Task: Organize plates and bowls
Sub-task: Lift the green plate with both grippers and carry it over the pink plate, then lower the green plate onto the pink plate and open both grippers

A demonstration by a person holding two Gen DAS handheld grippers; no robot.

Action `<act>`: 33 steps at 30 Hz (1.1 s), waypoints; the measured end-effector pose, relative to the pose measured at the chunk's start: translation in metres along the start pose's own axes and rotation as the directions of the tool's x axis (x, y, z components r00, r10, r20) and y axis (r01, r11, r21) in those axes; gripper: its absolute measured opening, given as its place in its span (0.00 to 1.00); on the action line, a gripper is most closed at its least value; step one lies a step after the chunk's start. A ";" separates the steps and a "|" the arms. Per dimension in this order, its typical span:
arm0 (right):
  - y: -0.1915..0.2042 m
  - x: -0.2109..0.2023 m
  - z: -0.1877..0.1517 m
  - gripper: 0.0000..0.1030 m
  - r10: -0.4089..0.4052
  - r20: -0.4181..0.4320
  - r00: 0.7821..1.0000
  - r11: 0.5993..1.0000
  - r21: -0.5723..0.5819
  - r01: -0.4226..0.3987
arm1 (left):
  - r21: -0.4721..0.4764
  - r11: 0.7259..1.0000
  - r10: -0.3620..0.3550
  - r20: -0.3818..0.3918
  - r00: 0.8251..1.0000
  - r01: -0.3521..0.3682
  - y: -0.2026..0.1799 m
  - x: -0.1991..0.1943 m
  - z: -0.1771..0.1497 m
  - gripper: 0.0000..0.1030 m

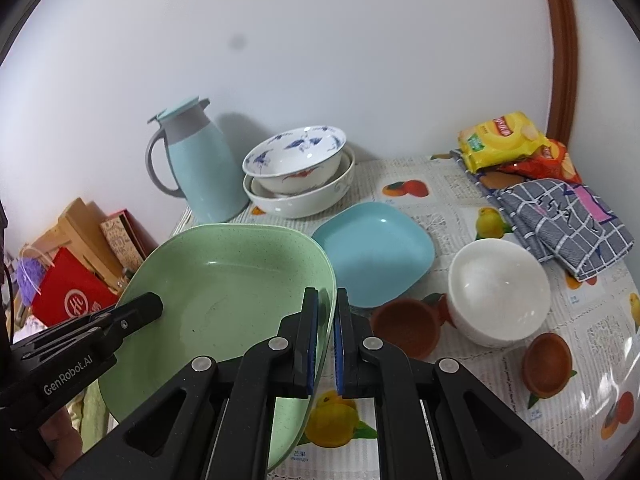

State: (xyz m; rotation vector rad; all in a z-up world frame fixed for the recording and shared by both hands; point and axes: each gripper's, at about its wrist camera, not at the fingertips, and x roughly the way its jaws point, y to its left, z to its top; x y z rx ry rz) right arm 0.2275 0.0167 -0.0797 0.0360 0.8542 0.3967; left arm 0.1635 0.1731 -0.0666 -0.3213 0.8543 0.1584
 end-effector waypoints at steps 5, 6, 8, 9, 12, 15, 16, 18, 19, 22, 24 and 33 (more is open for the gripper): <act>0.007 0.016 -0.004 0.07 0.009 -0.031 0.999 1.000 -0.017 -0.009 | -0.025 1.000 0.010 -0.025 1.000 -0.010 0.012 0.012 -0.005 0.09; 0.008 0.019 -0.005 0.07 0.009 -0.037 0.999 1.000 -0.018 -0.010 | -0.029 1.000 0.012 -0.030 0.999 -0.013 0.015 0.014 -0.006 0.09; 0.010 0.024 -0.006 0.07 0.015 -0.049 0.999 1.000 -0.020 -0.016 | -0.033 0.999 0.016 -0.039 0.999 -0.017 0.019 0.019 -0.007 0.09; 0.011 0.026 -0.007 0.07 0.017 -0.052 0.999 1.000 -0.020 -0.018 | -0.036 0.999 0.018 -0.044 0.999 -0.019 0.021 0.021 -0.008 0.09; 0.014 0.034 -0.008 0.07 0.024 -0.065 0.998 0.999 -0.024 -0.026 | -0.046 0.999 0.023 -0.056 0.998 -0.026 0.027 0.027 -0.010 0.09; 0.018 0.043 -0.011 0.07 0.031 -0.082 0.996 0.999 -0.032 -0.034 | -0.059 0.998 0.029 -0.072 0.997 -0.033 0.035 0.034 -0.013 0.09; 0.019 0.048 -0.012 0.07 0.034 -0.091 0.995 0.999 -0.035 -0.037 | -0.061 0.998 0.031 -0.076 0.997 -0.036 0.037 0.036 -0.014 0.09; 0.022 0.054 -0.014 0.07 0.035 -0.107 0.994 0.998 -0.042 -0.040 | -0.071 0.997 0.037 -0.090 0.995 -0.044 0.042 0.042 -0.017 0.09; 0.023 0.059 -0.016 0.07 0.035 -0.118 0.992 0.998 -0.048 -0.041 | -0.077 0.996 0.040 -0.098 0.994 -0.047 0.045 0.045 -0.019 0.09; 0.026 0.070 -0.020 0.07 0.037 -0.143 0.989 0.997 -0.057 -0.045 | -0.093 0.994 0.041 -0.112 0.993 -0.051 0.051 0.053 -0.024 0.09; 0.027 0.076 -0.022 0.07 0.037 -0.160 0.986 0.996 -0.070 -0.048 | -0.104 0.993 0.044 -0.127 0.991 -0.057 0.056 0.060 -0.028 0.09; 0.033 0.103 -0.023 0.07 0.028 -0.200 0.979 0.993 -0.105 -0.050 | -0.127 0.989 0.050 -0.165 0.985 -0.071 0.067 0.079 -0.033 0.09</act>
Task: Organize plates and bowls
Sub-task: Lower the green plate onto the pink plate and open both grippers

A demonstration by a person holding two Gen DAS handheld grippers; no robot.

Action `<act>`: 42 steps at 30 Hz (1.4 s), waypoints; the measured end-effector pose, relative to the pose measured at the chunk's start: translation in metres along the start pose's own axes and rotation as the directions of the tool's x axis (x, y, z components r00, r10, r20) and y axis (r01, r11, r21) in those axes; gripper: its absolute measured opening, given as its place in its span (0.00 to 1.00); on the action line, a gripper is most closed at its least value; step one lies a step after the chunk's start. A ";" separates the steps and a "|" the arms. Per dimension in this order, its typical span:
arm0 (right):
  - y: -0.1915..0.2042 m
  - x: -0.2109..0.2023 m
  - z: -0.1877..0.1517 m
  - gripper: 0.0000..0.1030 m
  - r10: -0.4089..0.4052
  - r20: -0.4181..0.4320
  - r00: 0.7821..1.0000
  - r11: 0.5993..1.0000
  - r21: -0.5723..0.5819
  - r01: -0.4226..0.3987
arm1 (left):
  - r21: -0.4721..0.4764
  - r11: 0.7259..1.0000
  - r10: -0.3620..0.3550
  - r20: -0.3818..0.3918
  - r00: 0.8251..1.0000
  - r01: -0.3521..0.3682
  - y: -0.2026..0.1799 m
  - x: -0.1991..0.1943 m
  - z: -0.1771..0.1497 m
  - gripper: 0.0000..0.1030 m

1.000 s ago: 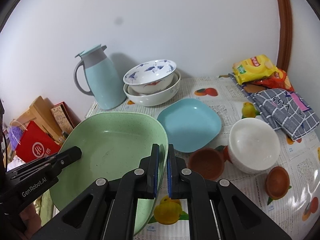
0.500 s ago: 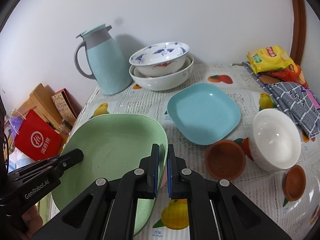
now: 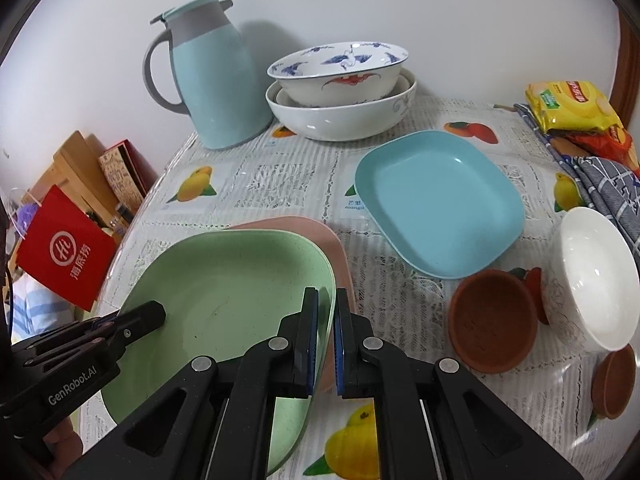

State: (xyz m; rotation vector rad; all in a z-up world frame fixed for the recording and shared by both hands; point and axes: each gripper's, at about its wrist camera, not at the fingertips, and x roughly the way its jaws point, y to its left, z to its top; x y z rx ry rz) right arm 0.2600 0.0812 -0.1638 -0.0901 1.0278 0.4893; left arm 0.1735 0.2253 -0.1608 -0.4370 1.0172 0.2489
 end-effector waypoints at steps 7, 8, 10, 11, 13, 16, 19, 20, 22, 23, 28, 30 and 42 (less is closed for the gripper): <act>0.002 0.014 0.007 0.07 -0.011 -0.010 1.000 0.999 -0.042 0.010 | -0.004 1.000 -0.008 -0.013 1.000 0.008 0.001 0.010 0.003 0.09; 0.002 0.016 0.008 0.07 -0.014 -0.009 1.000 0.999 -0.051 0.013 | -0.002 1.000 -0.009 -0.013 1.000 0.009 0.001 0.011 0.003 0.09; 0.001 0.019 0.010 0.07 -0.016 -0.007 1.000 0.998 -0.064 0.016 | 0.000 1.000 -0.015 -0.013 1.000 0.015 0.000 0.013 0.005 0.09; 0.001 0.021 0.012 0.07 -0.018 -0.007 1.000 0.997 -0.071 0.017 | 0.001 1.000 -0.018 -0.012 1.000 0.018 0.000 0.014 0.005 0.09; 0.001 0.024 0.014 0.07 -0.018 -0.007 1.000 0.997 -0.082 0.017 | 0.004 1.000 -0.016 -0.009 1.000 0.016 0.000 0.016 0.006 0.09; 0.001 0.027 0.017 0.08 -0.028 0.003 1.000 0.994 -0.103 0.028 | 0.007 1.000 -0.021 -0.004 1.000 0.021 -0.001 0.018 0.008 0.09; 0.000 0.031 0.019 0.08 -0.033 0.002 0.999 0.993 -0.110 0.034 | 0.013 1.000 -0.019 0.004 1.000 0.019 -0.002 0.019 0.009 0.09; 0.000 0.032 0.019 0.08 -0.036 0.004 0.999 0.993 -0.116 0.036 | 0.019 1.000 -0.015 0.009 1.000 0.014 -0.003 0.019 0.010 0.09; 0.000 0.033 0.020 0.08 -0.039 0.012 0.999 0.991 -0.126 0.040 | 0.024 1.000 -0.010 0.012 1.000 0.010 -0.003 0.020 0.010 0.09; 0.000 0.034 0.020 0.08 -0.041 0.014 0.999 0.991 -0.129 0.043 | 0.026 1.000 -0.009 0.013 1.000 0.009 -0.004 0.020 0.011 0.09; 0.003 0.038 0.021 0.12 -0.064 0.022 0.998 0.983 -0.174 0.067 | 0.035 0.999 -0.001 0.014 1.000 0.000 -0.004 0.021 0.012 0.09; 0.004 0.041 0.020 0.12 -0.072 0.023 0.997 0.979 -0.192 0.075 | 0.042 0.999 0.008 0.011 1.000 -0.009 -0.005 0.021 0.012 0.09; -0.005 0.014 0.023 0.47 -0.039 0.087 0.995 0.978 -0.202 0.056 | 0.052 0.997 0.059 -0.005 0.998 -0.059 -0.006 0.015 0.014 0.09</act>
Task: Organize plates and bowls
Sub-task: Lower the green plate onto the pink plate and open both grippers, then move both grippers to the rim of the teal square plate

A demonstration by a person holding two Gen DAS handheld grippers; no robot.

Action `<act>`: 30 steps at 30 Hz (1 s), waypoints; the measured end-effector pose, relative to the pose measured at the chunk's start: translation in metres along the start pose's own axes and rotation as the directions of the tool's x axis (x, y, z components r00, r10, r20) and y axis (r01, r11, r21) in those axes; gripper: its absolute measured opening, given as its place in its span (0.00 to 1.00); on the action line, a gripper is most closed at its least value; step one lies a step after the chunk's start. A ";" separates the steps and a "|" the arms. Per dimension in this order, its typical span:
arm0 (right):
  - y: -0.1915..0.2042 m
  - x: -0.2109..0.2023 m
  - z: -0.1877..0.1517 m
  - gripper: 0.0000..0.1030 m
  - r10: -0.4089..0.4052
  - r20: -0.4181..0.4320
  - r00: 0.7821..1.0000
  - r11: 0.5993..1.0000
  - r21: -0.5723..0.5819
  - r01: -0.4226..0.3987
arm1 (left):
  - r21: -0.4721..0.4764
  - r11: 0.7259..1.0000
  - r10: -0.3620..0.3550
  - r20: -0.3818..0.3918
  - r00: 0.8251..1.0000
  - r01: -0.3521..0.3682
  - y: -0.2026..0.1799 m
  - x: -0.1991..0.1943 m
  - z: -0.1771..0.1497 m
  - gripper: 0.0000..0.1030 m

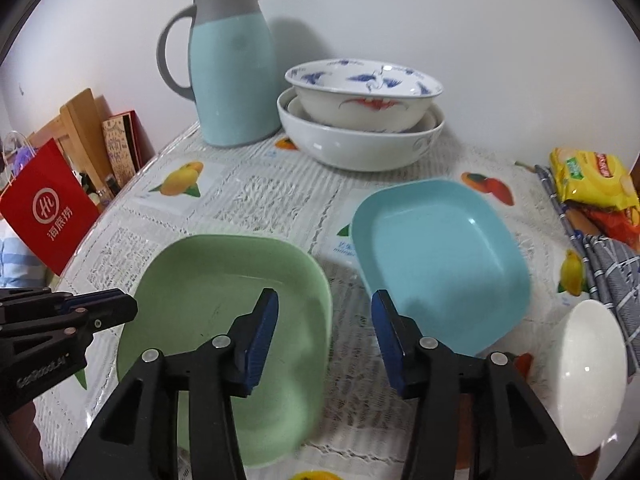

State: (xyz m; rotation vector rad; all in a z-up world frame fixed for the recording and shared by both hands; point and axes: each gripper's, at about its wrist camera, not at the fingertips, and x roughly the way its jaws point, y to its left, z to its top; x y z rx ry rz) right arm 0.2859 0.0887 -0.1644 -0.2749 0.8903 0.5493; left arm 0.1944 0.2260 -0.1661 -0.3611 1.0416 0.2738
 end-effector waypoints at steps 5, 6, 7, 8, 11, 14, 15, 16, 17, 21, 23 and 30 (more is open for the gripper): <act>-0.023 -0.029 0.005 0.59 -0.041 0.051 0.998 0.998 0.045 0.039 | 0.019 1.000 0.012 0.030 0.999 -0.013 -0.008 -0.013 0.003 0.31; -0.026 -0.034 0.005 0.61 -0.052 0.060 0.997 0.998 0.050 0.050 | 0.023 1.000 0.010 0.043 0.999 -0.011 -0.011 -0.018 0.003 0.34; -0.032 -0.042 0.006 0.62 -0.067 0.073 0.995 0.996 0.059 0.063 | 0.030 1.000 0.007 0.054 0.999 -0.009 -0.015 -0.023 0.004 0.37; -0.038 -0.048 0.006 0.62 -0.077 0.081 0.994 0.995 0.066 0.071 | 0.038 0.999 0.003 0.061 0.998 -0.006 -0.019 -0.027 0.005 0.39; -0.055 -0.066 0.007 0.64 -0.106 0.100 0.989 0.990 0.100 0.096 | 0.053 0.999 0.000 0.079 0.997 -0.005 -0.029 -0.037 0.006 0.48; -0.067 -0.079 0.006 0.65 -0.119 0.102 0.988 0.987 0.118 0.106 | 0.053 0.999 0.007 0.105 0.994 -0.012 -0.039 -0.049 0.007 0.54; -0.072 -0.083 0.005 0.65 -0.126 0.105 0.987 0.986 0.124 0.112 | 0.051 0.999 0.012 0.108 0.994 -0.017 -0.042 -0.052 0.007 0.54; -0.075 -0.086 0.004 0.65 -0.129 0.107 0.986 0.985 0.126 0.115 | 0.048 0.999 0.017 0.111 0.994 -0.022 -0.044 -0.054 0.007 0.54; -0.078 -0.090 0.002 0.65 -0.135 0.107 0.985 0.984 0.129 0.121 | 0.044 0.999 0.022 0.116 0.993 -0.027 -0.046 -0.057 0.008 0.55; -0.086 -0.100 -0.004 0.65 -0.157 0.124 0.980 0.981 0.138 0.140 | 0.038 0.999 0.015 0.137 0.990 -0.020 -0.056 -0.069 0.008 0.63; -0.090 -0.106 -0.006 0.65 -0.163 0.135 0.977 0.979 0.148 0.143 | 0.045 0.999 0.016 0.145 0.989 -0.023 -0.062 -0.074 0.008 0.66; -0.110 -0.117 -0.006 0.65 -0.161 0.152 0.975 0.974 0.186 0.132 | 0.057 0.998 -0.051 0.185 0.981 0.041 -0.079 -0.088 0.008 0.67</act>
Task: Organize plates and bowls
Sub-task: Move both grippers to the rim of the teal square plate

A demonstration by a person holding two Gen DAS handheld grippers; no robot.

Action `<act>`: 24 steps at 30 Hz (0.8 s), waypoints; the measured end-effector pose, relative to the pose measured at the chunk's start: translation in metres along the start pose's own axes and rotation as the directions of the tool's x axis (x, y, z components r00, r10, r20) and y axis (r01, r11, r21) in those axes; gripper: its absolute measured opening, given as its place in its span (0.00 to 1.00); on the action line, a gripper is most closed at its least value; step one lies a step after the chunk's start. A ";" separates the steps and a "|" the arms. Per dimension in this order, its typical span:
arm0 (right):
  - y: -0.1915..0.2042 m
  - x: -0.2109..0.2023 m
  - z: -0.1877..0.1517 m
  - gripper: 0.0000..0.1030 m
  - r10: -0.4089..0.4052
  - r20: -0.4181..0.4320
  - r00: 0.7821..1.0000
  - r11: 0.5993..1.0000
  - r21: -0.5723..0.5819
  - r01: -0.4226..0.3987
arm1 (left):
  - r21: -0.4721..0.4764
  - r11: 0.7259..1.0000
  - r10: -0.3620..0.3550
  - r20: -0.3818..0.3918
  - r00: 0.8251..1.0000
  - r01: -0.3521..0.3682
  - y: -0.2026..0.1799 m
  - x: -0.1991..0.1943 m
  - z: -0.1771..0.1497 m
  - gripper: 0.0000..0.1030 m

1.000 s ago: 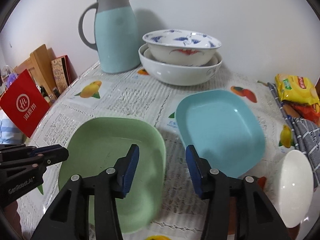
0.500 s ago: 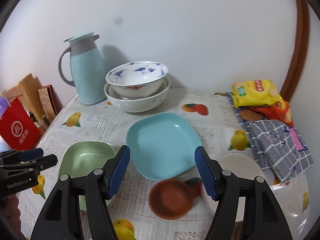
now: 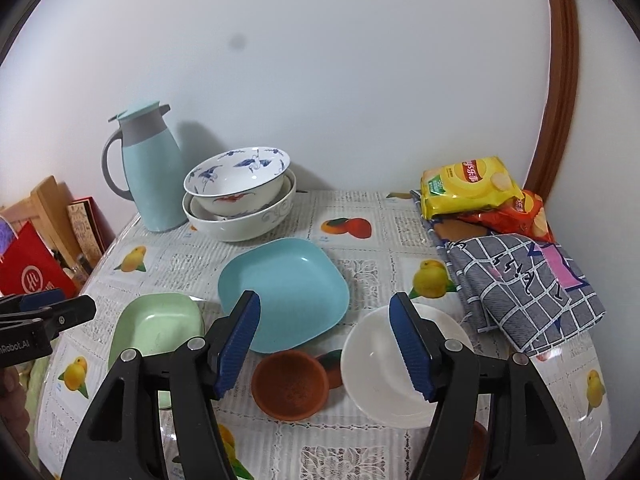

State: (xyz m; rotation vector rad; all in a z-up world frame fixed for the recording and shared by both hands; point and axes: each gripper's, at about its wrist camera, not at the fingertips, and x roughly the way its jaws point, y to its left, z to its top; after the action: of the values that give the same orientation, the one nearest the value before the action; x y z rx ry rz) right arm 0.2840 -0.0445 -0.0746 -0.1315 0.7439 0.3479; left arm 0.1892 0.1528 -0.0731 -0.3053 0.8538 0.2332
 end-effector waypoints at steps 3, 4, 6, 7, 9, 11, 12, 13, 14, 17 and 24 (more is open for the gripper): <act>-0.005 -0.001 0.003 0.65 -0.027 0.006 1.000 1.000 -0.002 0.027 | -0.009 1.000 -0.001 0.026 1.000 0.001 -0.005 0.000 0.002 0.67; -0.007 0.000 0.005 0.65 -0.033 0.005 0.999 0.999 0.002 0.033 | -0.007 1.000 0.005 0.026 1.000 -0.005 -0.007 0.002 0.003 0.67; -0.008 0.003 0.008 0.65 -0.029 -0.004 1.000 1.000 -0.002 0.029 | -0.020 1.000 -0.002 0.012 1.000 0.002 -0.009 0.008 0.006 0.67; -0.007 0.006 0.010 0.65 -0.035 -0.015 0.999 0.999 -0.009 0.035 | -0.020 1.000 -0.005 0.001 1.000 0.005 -0.010 0.012 0.008 0.67; -0.008 0.011 0.013 0.65 -0.046 -0.029 0.998 0.999 -0.013 0.046 | -0.011 1.000 0.006 -0.036 0.999 -0.007 -0.015 0.022 0.013 0.67; -0.008 0.017 0.016 0.64 -0.040 -0.051 0.998 0.999 -0.019 0.039 | -0.015 1.000 0.010 -0.035 0.999 -0.011 -0.017 0.027 0.017 0.67; -0.008 0.019 0.018 0.65 -0.036 -0.053 0.998 0.999 -0.017 0.035 | -0.017 1.000 0.015 -0.037 0.999 -0.015 -0.018 0.031 0.019 0.67; -0.009 0.022 0.020 0.64 -0.029 -0.051 0.998 1.000 -0.013 0.028 | -0.016 1.000 0.016 -0.039 0.999 -0.017 -0.019 0.034 0.021 0.67; -0.010 0.025 0.021 0.65 -0.021 -0.051 0.998 1.000 -0.010 0.021 | -0.016 1.000 0.020 -0.042 0.999 -0.021 -0.020 0.038 0.024 0.67; -0.012 0.037 0.024 0.65 0.007 -0.072 0.997 1.000 0.005 -0.006 | 0.005 0.999 0.044 -0.049 0.998 -0.043 -0.025 0.049 0.030 0.67; -0.015 0.079 0.024 0.65 0.056 -0.147 0.988 0.998 0.038 -0.051 | 0.028 0.999 0.042 -0.082 0.996 -0.040 -0.032 0.081 0.042 0.67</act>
State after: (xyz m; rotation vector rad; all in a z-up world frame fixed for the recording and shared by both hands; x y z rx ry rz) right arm 0.3586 -0.0322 -0.1106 -0.1055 0.9007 0.3788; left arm 0.2808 0.1441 -0.1041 -0.2741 0.9443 0.2482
